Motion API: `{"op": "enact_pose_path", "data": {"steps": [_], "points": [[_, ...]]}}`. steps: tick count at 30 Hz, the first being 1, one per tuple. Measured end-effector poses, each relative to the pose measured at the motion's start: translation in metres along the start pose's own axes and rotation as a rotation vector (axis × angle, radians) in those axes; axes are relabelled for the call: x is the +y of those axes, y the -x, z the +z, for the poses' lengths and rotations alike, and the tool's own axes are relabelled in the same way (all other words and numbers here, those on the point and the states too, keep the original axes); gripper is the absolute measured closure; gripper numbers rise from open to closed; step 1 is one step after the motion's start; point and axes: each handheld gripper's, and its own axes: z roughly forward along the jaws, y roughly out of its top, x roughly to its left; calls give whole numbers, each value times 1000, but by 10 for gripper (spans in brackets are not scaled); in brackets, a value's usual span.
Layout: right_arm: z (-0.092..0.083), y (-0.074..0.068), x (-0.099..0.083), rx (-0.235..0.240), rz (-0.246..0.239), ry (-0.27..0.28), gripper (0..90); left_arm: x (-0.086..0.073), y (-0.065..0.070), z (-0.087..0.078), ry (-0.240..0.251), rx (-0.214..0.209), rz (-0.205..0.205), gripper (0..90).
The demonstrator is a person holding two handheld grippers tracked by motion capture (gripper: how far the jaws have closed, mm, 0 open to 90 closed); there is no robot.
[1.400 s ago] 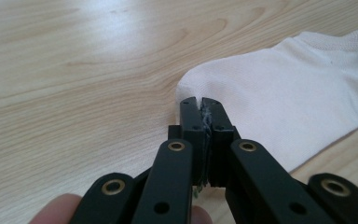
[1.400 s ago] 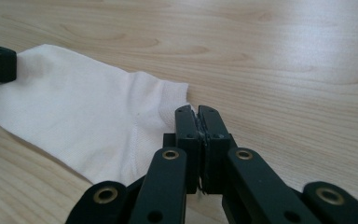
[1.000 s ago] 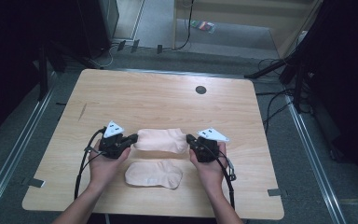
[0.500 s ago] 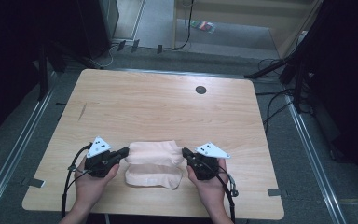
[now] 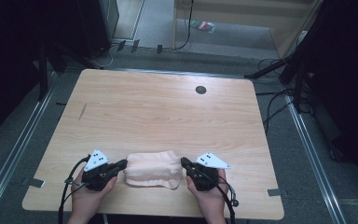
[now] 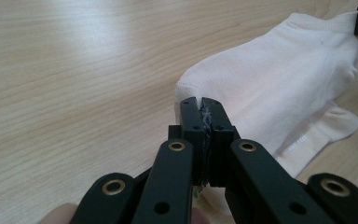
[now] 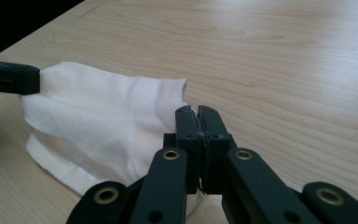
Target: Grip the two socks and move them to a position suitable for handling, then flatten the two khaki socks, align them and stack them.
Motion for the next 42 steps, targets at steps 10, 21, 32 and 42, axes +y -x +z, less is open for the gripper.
{"op": "enact_pose_path", "data": {"steps": [10,21,32,42], "points": [[0,-5,-11,10,12,-30,890,-5,2,-5,-28,12,16,900],[-9,-6,-14,28,48,-51,889,-6,5,-4,-59,3,30,900],[1,0,-25,10,30,-102,889,-11,8,10,-121,19,72,900],[8,-7,-21,0,-18,-47,888,-13,10,9,-123,45,101,900]]}}
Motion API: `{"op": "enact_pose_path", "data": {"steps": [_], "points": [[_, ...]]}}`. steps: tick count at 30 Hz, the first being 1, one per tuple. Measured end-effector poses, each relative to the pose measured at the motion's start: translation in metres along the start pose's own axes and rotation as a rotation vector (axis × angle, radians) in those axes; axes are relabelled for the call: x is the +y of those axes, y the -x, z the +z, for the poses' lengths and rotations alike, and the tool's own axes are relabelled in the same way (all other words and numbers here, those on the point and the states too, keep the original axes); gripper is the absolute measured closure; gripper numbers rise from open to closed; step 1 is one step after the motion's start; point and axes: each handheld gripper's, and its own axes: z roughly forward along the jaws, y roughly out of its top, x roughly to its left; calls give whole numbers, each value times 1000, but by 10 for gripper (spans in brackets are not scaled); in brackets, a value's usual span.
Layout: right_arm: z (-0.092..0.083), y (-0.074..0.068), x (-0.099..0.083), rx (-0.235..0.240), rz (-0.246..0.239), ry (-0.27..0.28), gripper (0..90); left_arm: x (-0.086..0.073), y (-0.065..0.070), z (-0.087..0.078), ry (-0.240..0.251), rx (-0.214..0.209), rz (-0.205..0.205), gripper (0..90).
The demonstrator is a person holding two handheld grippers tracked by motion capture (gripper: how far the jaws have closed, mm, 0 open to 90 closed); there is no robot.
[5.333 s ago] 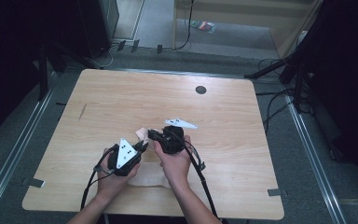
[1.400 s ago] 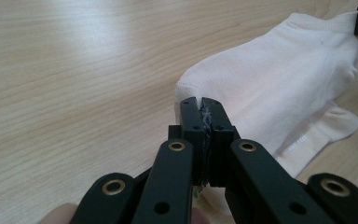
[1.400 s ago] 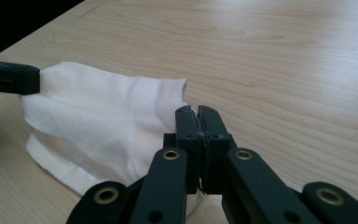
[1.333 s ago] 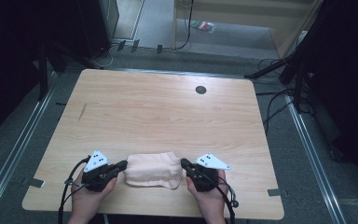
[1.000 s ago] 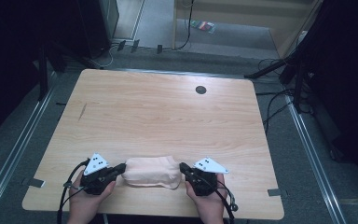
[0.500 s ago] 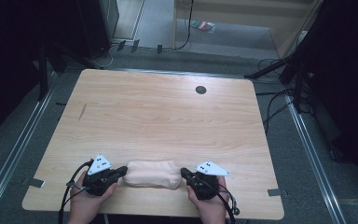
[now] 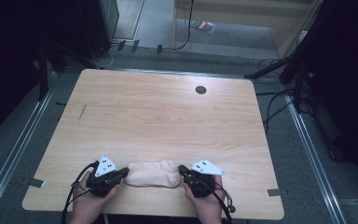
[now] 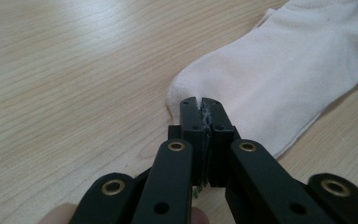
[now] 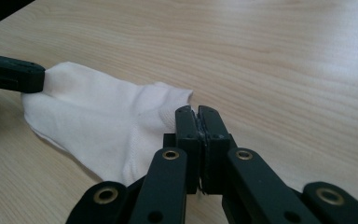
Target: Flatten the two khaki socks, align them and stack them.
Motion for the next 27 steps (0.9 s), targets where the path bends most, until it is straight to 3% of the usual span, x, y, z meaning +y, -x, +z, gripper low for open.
{"op": "enact_pose_path", "data": {"steps": [4,8,14,22,24,25,27], "points": [[-1,0,0,-8,-7,18,888,1,1,-5,36,12,-4,900],[-6,-1,3,-8,-18,48,888,2,2,-7,30,11,-1,900],[5,1,0,-5,-14,-16,888,0,-2,-3,-8,25,-11,900],[15,3,-2,-13,-24,-26,882,-2,-2,4,-40,23,12,885],[18,4,-2,6,-26,-47,810,-2,-3,4,-32,29,22,777],[20,6,-2,29,-21,-66,707,-2,-4,4,-20,25,15,689],[21,9,-3,15,-12,-55,539,-1,-7,3,10,-1,-10,553]]}}
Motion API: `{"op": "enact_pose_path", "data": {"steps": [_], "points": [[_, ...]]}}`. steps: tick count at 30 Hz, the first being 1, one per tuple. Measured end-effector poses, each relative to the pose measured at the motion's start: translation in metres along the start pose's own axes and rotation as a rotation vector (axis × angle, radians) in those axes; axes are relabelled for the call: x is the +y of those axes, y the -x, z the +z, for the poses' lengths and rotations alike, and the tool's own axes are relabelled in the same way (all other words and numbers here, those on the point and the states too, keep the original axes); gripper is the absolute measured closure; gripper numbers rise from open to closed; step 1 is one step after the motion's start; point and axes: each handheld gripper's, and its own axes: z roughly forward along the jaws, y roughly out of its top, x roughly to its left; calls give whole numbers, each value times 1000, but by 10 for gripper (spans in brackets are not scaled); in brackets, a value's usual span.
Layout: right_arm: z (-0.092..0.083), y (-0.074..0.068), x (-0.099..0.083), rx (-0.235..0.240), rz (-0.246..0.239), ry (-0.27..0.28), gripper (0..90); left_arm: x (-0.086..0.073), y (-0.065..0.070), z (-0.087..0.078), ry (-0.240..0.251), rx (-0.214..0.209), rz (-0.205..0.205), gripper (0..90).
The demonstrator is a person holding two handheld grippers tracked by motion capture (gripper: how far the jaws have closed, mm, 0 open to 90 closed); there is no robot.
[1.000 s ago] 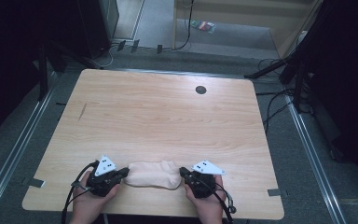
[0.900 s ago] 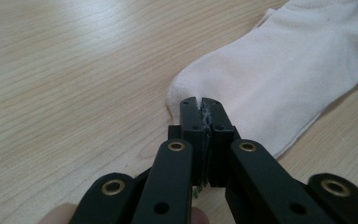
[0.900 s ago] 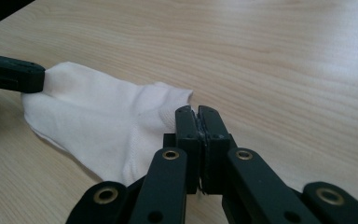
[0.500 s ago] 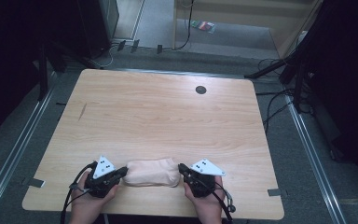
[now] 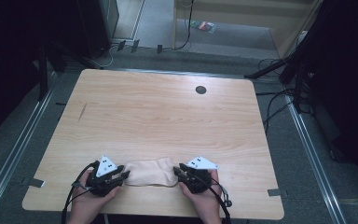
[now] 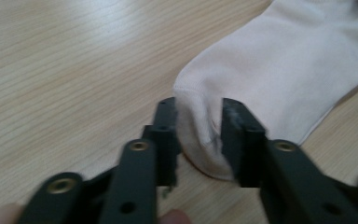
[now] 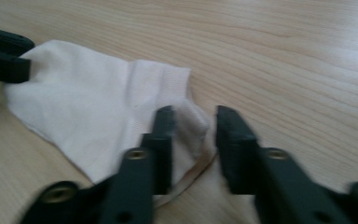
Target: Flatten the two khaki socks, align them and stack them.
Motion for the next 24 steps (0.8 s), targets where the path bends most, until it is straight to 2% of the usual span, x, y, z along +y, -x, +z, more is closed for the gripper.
{"op": "enact_pose_path", "data": {"steps": [2,4,7,10,13,16,19,24], "points": [[-4,4,2,-13,16,29,435,2,-5,-2,31,-29,-57,410],[-10,10,4,-30,32,65,390,3,-10,-6,77,-31,-101,288],[-18,18,7,-52,55,100,314,4,-18,-12,144,-34,-142,190],[-25,25,10,-55,64,124,237,4,-25,-20,206,-37,-167,152],[-32,34,13,-62,80,153,179,2,-31,-24,241,-43,-159,113],[-39,42,15,-64,84,176,155,1,-40,-27,248,-24,-182,104],[-45,50,15,-79,80,177,139,-2,-50,-28,258,4,-203,104],[-54,65,16,-115,106,187,138,-6,-68,-34,270,43,-237,105]]}}
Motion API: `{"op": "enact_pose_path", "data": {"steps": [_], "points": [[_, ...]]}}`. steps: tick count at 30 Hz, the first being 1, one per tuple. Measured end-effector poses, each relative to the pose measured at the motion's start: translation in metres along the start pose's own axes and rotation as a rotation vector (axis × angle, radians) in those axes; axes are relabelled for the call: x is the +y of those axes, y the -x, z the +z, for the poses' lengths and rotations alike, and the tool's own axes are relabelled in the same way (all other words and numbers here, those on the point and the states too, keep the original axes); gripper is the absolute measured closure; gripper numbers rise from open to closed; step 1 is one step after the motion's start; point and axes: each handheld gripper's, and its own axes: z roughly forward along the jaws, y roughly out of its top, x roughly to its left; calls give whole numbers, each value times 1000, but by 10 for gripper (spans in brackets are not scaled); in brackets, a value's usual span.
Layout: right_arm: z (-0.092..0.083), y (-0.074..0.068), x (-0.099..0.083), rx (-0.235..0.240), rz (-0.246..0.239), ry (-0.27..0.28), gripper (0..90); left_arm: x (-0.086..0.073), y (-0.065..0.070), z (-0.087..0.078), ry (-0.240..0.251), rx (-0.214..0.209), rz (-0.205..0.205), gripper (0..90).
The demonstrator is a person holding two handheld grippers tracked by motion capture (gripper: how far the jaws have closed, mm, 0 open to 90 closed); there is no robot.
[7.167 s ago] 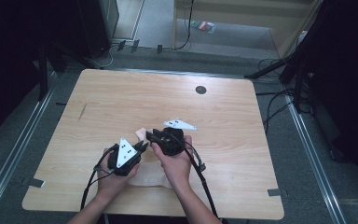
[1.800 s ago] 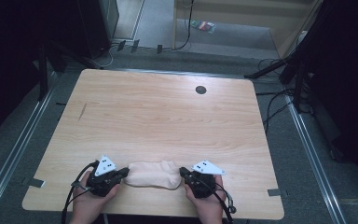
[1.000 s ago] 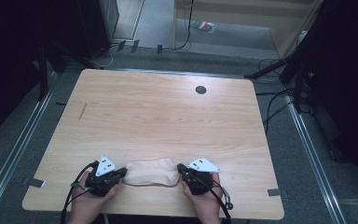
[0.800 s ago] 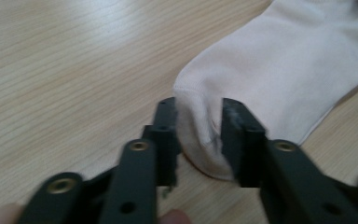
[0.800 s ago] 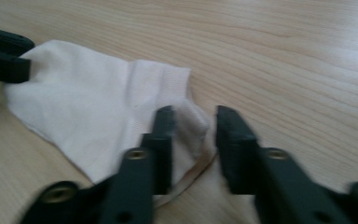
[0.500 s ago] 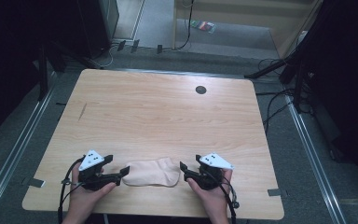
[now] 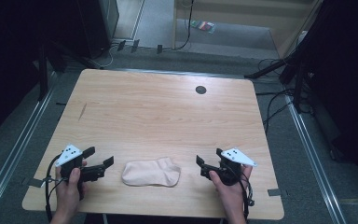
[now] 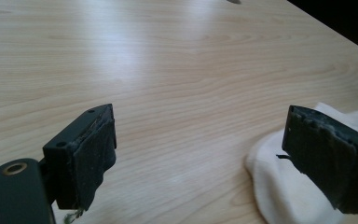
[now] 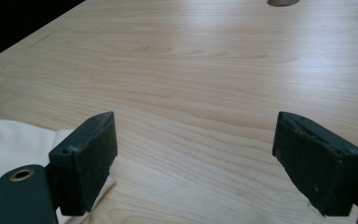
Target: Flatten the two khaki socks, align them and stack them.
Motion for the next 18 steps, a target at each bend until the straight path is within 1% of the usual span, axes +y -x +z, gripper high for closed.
{"op": "enact_pose_path", "data": {"steps": [8,13,18], "points": [[-13,27,3,-48,39,23,139,1,-19,-5,14,44,-24,105],[-24,46,4,-87,59,39,140,1,-30,-8,21,70,-33,104],[-35,66,1,-127,64,49,140,0,-47,-15,34,94,-43,104]]}}
